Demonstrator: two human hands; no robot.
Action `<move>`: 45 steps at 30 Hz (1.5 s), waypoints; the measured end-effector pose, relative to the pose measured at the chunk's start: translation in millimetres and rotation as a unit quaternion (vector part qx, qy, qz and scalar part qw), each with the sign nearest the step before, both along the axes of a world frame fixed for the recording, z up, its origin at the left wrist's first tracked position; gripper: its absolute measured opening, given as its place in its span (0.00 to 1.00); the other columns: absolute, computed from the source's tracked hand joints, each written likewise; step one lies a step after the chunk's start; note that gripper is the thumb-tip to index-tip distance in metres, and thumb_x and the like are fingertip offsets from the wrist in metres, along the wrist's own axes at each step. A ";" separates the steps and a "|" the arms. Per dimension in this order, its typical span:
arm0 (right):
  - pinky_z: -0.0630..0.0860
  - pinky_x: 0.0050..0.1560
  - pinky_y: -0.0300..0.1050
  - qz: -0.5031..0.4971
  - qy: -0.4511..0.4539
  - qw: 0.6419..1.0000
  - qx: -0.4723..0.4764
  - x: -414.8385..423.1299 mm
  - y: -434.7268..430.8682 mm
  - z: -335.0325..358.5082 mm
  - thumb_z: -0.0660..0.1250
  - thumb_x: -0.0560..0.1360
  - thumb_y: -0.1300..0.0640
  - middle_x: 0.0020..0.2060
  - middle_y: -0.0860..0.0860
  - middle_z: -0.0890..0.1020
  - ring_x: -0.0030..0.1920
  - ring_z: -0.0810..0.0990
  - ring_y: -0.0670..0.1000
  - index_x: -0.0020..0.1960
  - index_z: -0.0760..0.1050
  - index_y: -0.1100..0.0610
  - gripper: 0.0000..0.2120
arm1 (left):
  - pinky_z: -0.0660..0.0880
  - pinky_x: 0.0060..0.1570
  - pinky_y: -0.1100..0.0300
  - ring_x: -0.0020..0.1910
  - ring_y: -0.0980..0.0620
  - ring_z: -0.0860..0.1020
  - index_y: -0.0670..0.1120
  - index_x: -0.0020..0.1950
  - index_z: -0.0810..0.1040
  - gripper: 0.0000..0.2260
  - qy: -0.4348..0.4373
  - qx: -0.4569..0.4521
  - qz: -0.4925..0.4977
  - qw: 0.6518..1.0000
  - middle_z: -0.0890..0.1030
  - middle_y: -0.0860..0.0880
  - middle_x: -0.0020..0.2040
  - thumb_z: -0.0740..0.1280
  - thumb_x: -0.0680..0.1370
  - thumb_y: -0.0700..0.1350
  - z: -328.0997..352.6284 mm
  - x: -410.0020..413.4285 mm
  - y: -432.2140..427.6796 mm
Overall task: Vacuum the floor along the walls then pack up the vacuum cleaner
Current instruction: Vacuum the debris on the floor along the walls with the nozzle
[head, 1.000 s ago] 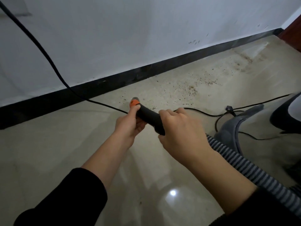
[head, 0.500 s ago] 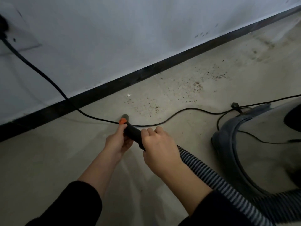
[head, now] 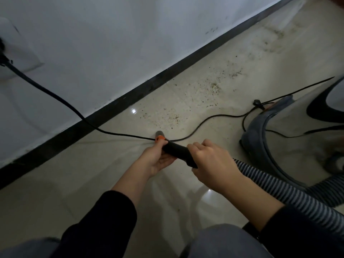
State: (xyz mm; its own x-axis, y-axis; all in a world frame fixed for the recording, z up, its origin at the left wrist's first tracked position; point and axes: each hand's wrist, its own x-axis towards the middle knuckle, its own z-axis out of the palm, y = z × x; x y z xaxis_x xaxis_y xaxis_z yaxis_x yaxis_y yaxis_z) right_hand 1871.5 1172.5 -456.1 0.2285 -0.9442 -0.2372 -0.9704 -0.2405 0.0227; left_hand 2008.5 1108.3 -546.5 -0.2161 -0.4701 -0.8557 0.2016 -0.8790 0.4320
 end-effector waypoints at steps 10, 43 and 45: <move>0.70 0.44 0.41 0.002 0.020 1.000 0.013 -0.6 -7.7 3.4 0.63 0.78 0.55 0.52 0.48 0.77 0.50 0.72 0.50 0.63 0.70 0.53 0.14 | 0.78 0.41 0.57 0.43 0.46 0.80 0.38 0.58 0.73 0.13 0.029 0.004 -0.027 0.999 0.79 0.40 0.44 0.62 0.82 0.48 3.5 -7.7 -11.6; 0.63 0.40 0.41 -0.046 0.074 0.996 0.016 -17.6 -6.3 6.4 0.62 0.78 0.57 0.49 0.49 0.77 0.46 0.69 0.49 0.62 0.70 0.53 0.13 | 0.79 0.36 0.60 0.44 0.47 0.82 0.37 0.60 0.74 0.17 0.076 0.010 -0.003 0.997 0.81 0.40 0.46 0.65 0.81 0.49 -9.2 -46.4 -7.8; 0.64 0.41 0.40 -0.040 0.067 0.997 0.017 -14.6 -7.5 5.3 0.62 0.78 0.56 0.50 0.48 0.77 0.46 0.70 0.49 0.63 0.69 0.53 0.13 | 0.79 0.35 0.61 0.44 0.48 0.82 0.38 0.59 0.74 0.17 0.072 0.009 0.009 0.997 0.81 0.40 0.47 0.65 0.80 0.51 -13.5 -44.2 -8.2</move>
